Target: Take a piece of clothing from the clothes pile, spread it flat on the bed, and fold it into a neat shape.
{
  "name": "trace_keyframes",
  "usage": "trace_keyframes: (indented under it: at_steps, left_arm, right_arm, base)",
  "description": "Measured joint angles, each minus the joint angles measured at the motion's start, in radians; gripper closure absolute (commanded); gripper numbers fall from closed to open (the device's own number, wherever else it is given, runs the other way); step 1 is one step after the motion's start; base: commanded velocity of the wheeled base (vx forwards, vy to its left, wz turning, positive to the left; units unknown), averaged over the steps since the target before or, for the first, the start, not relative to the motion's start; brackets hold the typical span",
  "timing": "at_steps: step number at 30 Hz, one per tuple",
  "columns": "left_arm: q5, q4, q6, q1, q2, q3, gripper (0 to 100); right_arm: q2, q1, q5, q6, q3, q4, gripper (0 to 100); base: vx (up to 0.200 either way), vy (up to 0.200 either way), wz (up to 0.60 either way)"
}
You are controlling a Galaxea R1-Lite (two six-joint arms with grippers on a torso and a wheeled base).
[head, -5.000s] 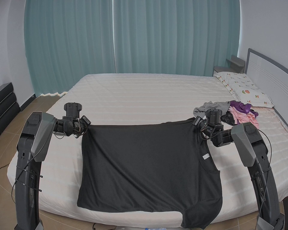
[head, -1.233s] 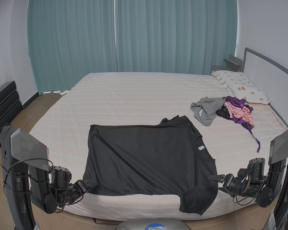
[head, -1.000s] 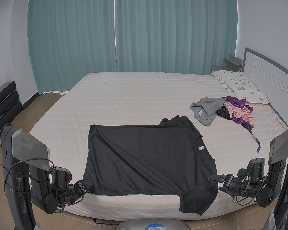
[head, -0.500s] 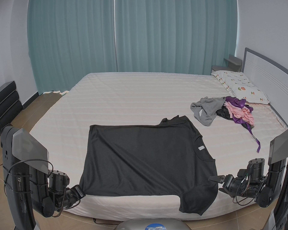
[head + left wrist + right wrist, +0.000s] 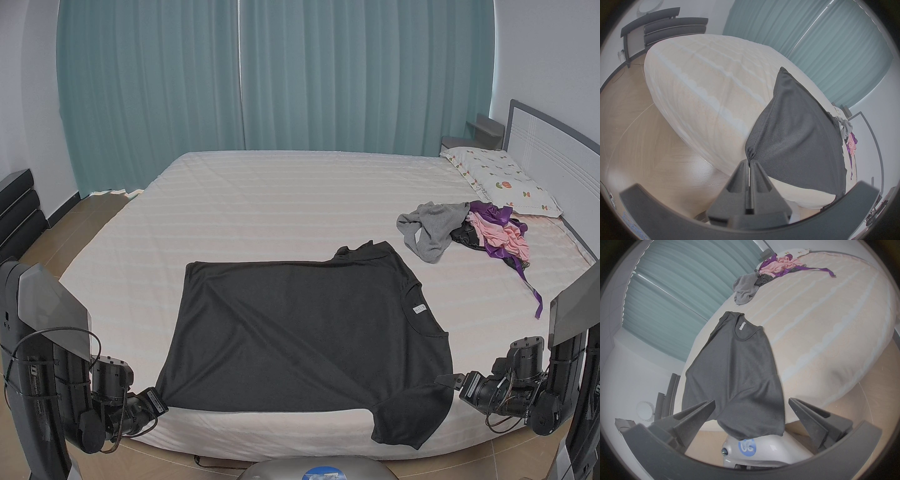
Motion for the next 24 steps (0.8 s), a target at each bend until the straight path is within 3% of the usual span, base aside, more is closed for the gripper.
trace_keyframes:
  at_steps: [6,23,24]
  left_arm:
    - [0.0,0.042,0.033,0.023,-0.027,0.0,100]
    - [-0.019,0.083,0.055,0.026,-0.059,0.0,100]
    - [-0.024,0.083,0.054,0.024,-0.059,0.0,100]
  right_arm:
    - [0.071,-0.009,-0.03,-0.014,-0.002,-0.047,0]
    - [0.132,-0.031,-0.019,-0.011,-0.138,-0.048,0]
    - [0.136,-0.031,-0.019,-0.013,-0.148,-0.048,100]
  base:
    - [0.0,0.0,0.0]
    - [0.0,0.0,0.0]
    - [0.0,0.0,0.0]
